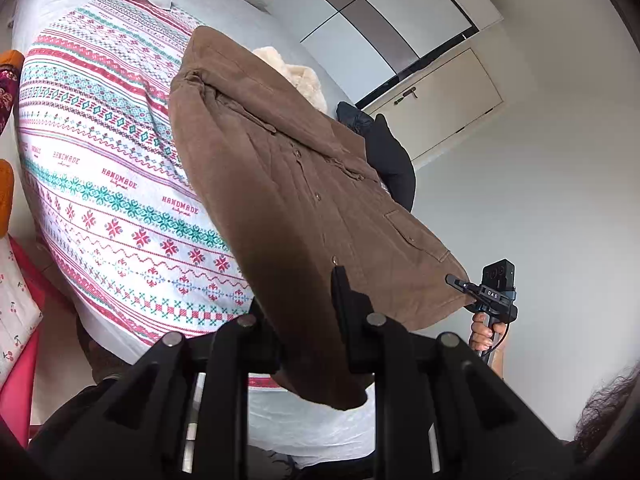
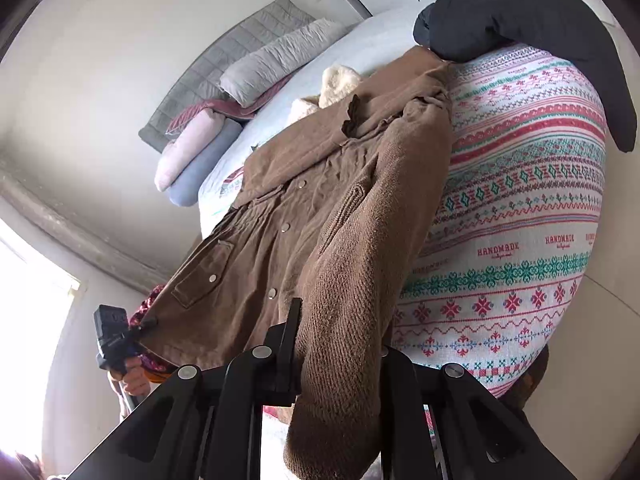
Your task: Fold large clothes
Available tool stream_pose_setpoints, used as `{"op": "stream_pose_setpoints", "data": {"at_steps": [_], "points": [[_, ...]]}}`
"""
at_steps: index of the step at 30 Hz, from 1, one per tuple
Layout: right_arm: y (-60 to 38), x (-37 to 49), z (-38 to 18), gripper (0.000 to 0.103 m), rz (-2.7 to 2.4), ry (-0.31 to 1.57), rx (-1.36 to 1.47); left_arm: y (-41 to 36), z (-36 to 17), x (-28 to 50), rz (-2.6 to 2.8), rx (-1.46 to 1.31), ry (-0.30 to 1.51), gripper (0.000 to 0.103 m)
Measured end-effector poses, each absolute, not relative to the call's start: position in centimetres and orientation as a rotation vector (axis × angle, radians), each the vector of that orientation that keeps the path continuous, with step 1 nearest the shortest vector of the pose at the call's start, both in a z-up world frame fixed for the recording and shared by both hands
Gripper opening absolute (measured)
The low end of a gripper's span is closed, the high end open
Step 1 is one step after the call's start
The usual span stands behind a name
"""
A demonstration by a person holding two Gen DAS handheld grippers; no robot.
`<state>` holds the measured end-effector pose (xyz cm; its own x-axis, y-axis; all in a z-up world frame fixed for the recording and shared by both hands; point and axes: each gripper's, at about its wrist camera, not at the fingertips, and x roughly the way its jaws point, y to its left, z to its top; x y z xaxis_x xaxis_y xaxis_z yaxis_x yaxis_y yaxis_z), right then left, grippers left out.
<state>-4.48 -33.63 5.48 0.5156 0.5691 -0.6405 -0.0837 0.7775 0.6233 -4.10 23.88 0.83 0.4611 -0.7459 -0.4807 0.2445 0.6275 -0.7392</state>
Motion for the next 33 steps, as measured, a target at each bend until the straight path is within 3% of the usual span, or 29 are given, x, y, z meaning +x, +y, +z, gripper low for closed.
{"op": "stream_pose_setpoints", "data": {"at_steps": [15,30,33], "points": [[-35.2,4.2,13.8,0.014,0.357,0.833,0.626,24.5,9.9,6.7,-0.547,-0.695,0.705,0.022],[-39.9,28.3,10.3,0.015,0.184,0.920,0.808,24.6,6.6,29.9,-0.261,-0.755,0.845,0.025],[-40.0,33.5,9.0,0.019,0.178,0.920,0.821,24.3,5.2,34.9,-0.237,-0.779,0.848,0.032]]}}
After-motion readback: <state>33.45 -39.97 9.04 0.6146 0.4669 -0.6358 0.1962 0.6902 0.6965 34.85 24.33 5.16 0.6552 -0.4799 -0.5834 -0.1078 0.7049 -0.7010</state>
